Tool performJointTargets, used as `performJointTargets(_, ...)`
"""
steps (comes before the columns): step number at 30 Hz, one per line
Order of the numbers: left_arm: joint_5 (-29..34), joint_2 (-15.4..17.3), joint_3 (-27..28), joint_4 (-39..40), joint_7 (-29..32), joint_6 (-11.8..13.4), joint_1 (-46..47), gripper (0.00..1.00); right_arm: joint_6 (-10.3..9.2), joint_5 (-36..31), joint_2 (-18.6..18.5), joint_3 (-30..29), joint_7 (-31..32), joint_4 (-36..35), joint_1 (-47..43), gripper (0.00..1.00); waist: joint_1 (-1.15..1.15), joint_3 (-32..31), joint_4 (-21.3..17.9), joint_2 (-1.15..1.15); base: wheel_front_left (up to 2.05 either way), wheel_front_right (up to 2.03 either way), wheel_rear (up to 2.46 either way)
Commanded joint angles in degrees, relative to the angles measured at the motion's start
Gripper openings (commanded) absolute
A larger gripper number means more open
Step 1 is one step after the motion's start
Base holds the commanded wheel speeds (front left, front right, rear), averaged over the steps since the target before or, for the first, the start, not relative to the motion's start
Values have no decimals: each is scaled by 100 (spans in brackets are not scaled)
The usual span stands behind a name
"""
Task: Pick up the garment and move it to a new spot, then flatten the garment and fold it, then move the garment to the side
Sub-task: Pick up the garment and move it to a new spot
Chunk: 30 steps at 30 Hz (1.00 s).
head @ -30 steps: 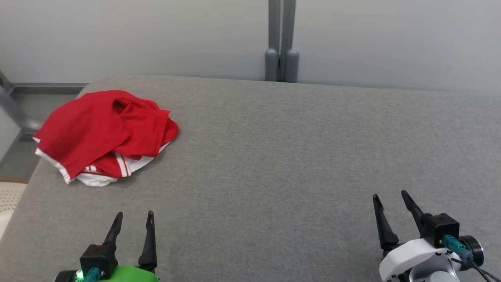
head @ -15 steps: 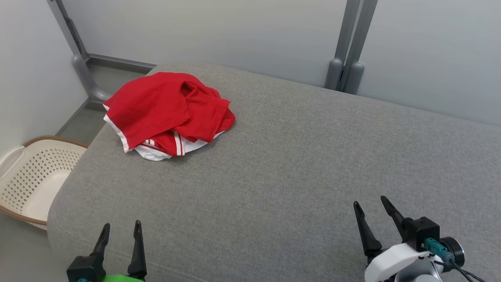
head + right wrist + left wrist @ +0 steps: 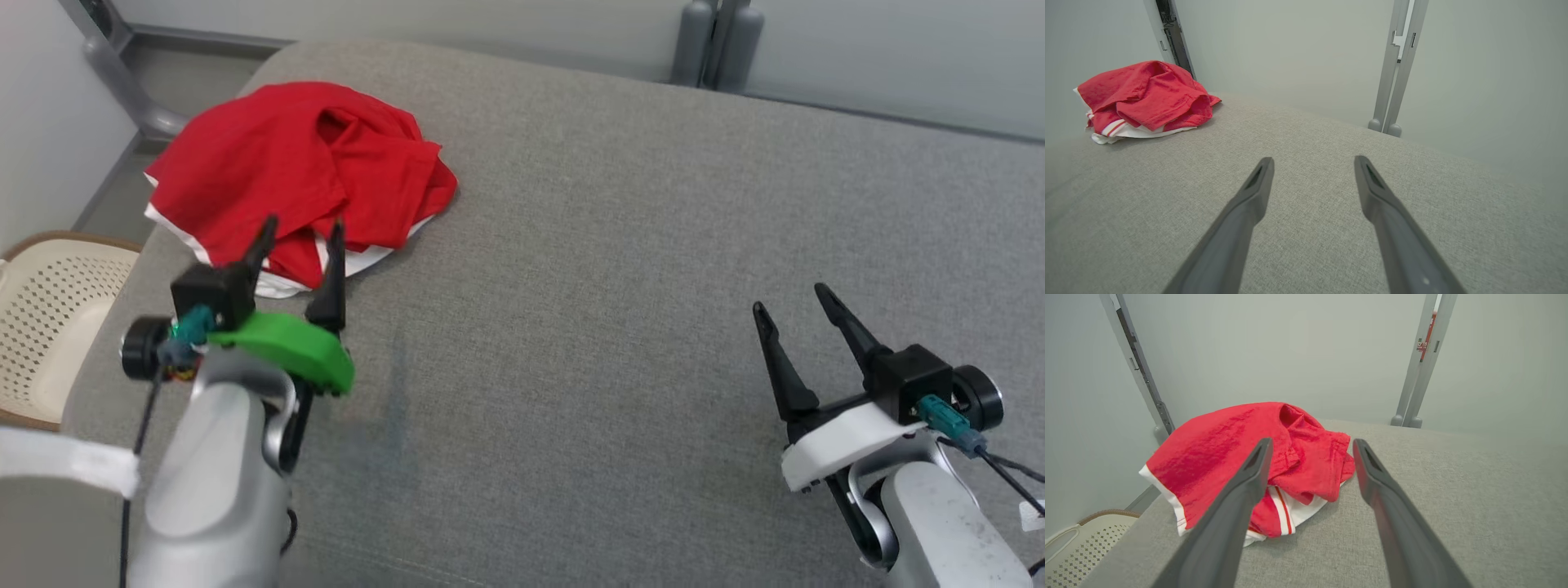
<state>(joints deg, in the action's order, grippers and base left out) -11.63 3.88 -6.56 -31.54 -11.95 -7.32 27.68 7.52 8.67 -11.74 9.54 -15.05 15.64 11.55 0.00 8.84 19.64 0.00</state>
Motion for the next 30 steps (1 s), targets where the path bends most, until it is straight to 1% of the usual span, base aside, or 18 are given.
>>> performJointTargets(1, -154, 61, -3, -187, 164, -17, 419, 100, -6, 55, -68, 18, -20, -33, 157, 100, 0, 1414, -929, 0, 0, 0, 0)
performJointTargets(6, -291, 516, 146, -1000, 843, -10, 1635, 100, -6, 218, -187, 212, -20, -155, 462, 100, 0, 1963, -1331, 0, 0, 0, 0)
performJointTargets(9, -263, 832, 267, -1437, 1084, 162, 2098, 100, -6, 304, -211, 261, -20, -226, 554, 100, 0, 2129, -1539, 0, 0, 0, 0)
performJointTargets(12, -347, 998, 384, -1815, 1224, 235, 2475, 100, -6, 340, -212, 320, -20, -270, 592, 100, 0, 2219, -1687, 0, 0, 0, 0)
performJointTargets(13, -361, 1059, 419, -1920, 1253, 289, 2549, 100, -6, 354, -209, 338, -19, -268, 599, 100, 0, 2233, -1721, 0, 0, 0, 0)
performJointTargets(14, -286, 1188, 440, -2061, 1287, 454, 2623, 100, -6, 361, -206, 347, -20, -256, 606, 100, 0, 2235, -1750, 0, 0, 0, 0)
performJointTargets(15, -200, 1287, 410, -2162, 1303, 551, 2665, 100, -6, 361, -197, 361, -19, -250, 611, 100, 0, 2231, -1772, 0, 0, 0, 0)
performJointTargets(16, -235, 1325, 470, -2301, 1345, 700, 2715, 100, -6, 373, -183, 380, -20, -243, 612, 100, 0, 2216, -1794, 0, 0, 0, 0)
performJointTargets(17, -260, 1327, 519, -2400, 1367, 784, 2748, 95, -6, 380, -175, 389, -19, -228, 603, 100, 0, 2193, -1805, 0, 0, 0, 0)
performJointTargets(18, -226, 1355, 510, -2498, 1382, 859, 2771, 42, -6, 407, -153, 391, -19, -215, 579, 100, 0, 2147, -1813, 0, 0, 0, 0)
performJointTargets(19, -198, 1400, 497, -2582, 1417, 890, 2781, 0, -6, 412, -145, 384, -19, -201, 550, 100, 0, 2106, -1810, 0, 0, 0, 0)
performJointTargets(22, -198, 1512, 479, -2800, 1504, 918, 2771, 0, -7, 437, -98, 363, -17, -121, 435, 100, 0, 1902, -1760, 0, 0, 0, 0)
performJointTargets(26, -140, 1633, 411, -2807, 1331, 892, 2850, 0, -6, 452, -30, 349, -11, -45, 290, 100, 0, 1520, -1634, 0, 0, 0, 0)
performJointTargets(30, -109, 1812, 345, -2679, 1239, 718, 2934, 0, -6, 454, 84, 383, -12, 38, 135, 100, 0, 1084, -1529, 0, 0, 0, 0)
